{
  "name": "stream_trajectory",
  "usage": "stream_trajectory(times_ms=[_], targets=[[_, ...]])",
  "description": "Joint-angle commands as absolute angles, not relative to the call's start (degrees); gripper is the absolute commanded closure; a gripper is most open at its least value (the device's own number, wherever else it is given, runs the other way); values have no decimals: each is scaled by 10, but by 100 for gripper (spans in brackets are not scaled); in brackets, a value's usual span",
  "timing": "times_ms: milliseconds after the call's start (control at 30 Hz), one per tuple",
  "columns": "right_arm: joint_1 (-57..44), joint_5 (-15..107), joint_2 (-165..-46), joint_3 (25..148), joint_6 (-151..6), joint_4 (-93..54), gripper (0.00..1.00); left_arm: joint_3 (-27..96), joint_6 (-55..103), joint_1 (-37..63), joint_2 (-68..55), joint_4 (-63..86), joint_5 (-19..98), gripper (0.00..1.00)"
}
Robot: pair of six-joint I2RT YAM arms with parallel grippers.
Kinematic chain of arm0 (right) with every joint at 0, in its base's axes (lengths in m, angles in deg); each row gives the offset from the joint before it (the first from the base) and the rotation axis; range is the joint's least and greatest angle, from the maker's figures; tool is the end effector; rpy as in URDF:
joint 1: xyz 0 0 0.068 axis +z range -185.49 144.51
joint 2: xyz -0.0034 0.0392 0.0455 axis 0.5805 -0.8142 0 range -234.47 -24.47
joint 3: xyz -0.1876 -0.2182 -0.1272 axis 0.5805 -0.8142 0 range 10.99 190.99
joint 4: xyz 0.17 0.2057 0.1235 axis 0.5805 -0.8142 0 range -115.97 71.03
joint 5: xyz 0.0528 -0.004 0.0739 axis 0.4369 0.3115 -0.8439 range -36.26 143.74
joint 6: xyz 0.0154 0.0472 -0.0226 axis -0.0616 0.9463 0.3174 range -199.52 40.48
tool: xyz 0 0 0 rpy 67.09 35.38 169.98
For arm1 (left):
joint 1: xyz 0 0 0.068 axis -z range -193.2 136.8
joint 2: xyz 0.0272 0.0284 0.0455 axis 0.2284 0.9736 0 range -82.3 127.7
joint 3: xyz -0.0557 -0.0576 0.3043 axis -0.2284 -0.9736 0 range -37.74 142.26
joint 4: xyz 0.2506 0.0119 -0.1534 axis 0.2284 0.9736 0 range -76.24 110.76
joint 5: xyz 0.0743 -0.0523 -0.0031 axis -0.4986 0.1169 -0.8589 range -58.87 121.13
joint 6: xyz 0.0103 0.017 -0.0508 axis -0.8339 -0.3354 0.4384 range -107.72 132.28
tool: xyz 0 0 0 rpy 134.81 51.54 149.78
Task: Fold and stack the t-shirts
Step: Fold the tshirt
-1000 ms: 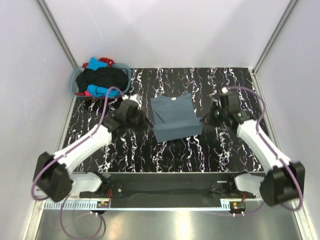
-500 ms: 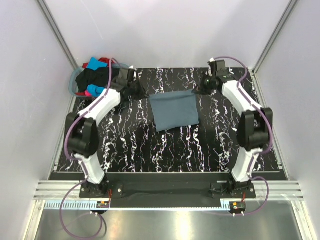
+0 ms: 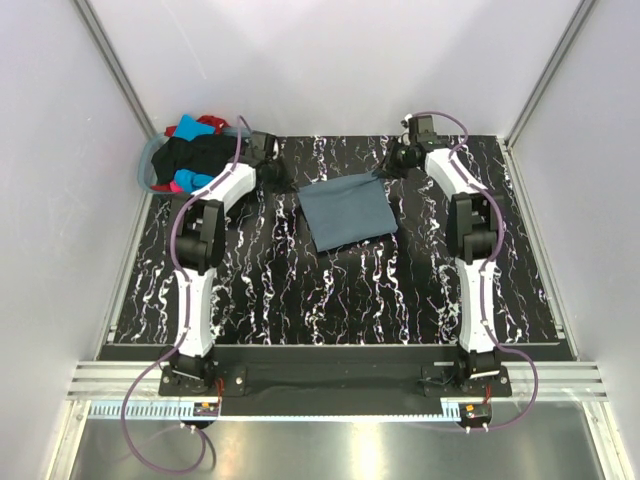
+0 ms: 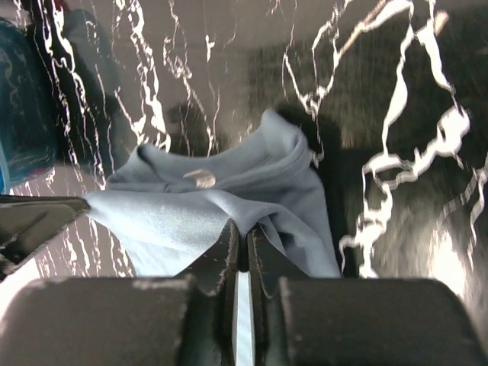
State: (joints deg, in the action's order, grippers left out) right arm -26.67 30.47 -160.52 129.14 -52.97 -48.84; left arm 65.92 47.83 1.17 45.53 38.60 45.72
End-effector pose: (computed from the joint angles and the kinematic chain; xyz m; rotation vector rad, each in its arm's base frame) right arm 0.5884 0.1060 0.2182 0.1851 2.4519 0.7682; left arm 0.5399 -0.1479 0.2137 -0.3434 2.4899 -0.6875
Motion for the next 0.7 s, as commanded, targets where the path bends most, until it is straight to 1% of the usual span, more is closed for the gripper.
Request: stream_trajectory(times_ms=[0, 100, 167, 200, 233, 300, 333, 400, 433, 500, 533, 567, 600, 633, 667], targets=[[-278, 281, -1635, 1359, -545, -486, 93, 691, 465, 0, 463, 387, 454, 100], [-280, 285, -1629, 1360, -538, -489, 100, 684, 466, 0, 444, 388, 454, 100], [-281, 282, -1591, 1335, -529, -483, 100, 671, 474, 1, 415, 392, 448, 100], [-279, 281, -1579, 1327, -525, -474, 100, 662, 478, 0, 389, 391, 419, 100], [-279, 281, -1563, 1314, -512, -442, 98, 657, 477, -2, 381, 392, 406, 100], [-280, 267, -1567, 1313, -498, -406, 94, 664, 477, -8, 392, 398, 394, 100], [-280, 265, -1587, 1324, -489, -383, 89, 678, 478, -11, 403, 401, 400, 100], [-280, 253, -1618, 1347, -481, -378, 86, 688, 480, -19, 423, 407, 411, 100], [-281, 243, -1655, 1380, -475, -377, 85, 694, 477, -21, 441, 406, 410, 98], [-282, 224, -1683, 1407, -466, -378, 76, 729, 449, -22, 467, 394, 423, 83], [-282, 219, -1701, 1428, -466, -378, 72, 748, 440, -22, 494, 398, 423, 82], [-283, 212, -1708, 1439, -471, -380, 63, 779, 437, -28, 503, 403, 426, 82], [-284, 215, -1712, 1448, -477, -380, 57, 785, 437, -33, 508, 407, 431, 82], [-287, 221, -1713, 1460, -487, -382, 53, 787, 437, -35, 500, 407, 430, 83], [-298, 224, -1712, 1465, -488, -387, 50, 785, 439, -39, 491, 408, 421, 83]])
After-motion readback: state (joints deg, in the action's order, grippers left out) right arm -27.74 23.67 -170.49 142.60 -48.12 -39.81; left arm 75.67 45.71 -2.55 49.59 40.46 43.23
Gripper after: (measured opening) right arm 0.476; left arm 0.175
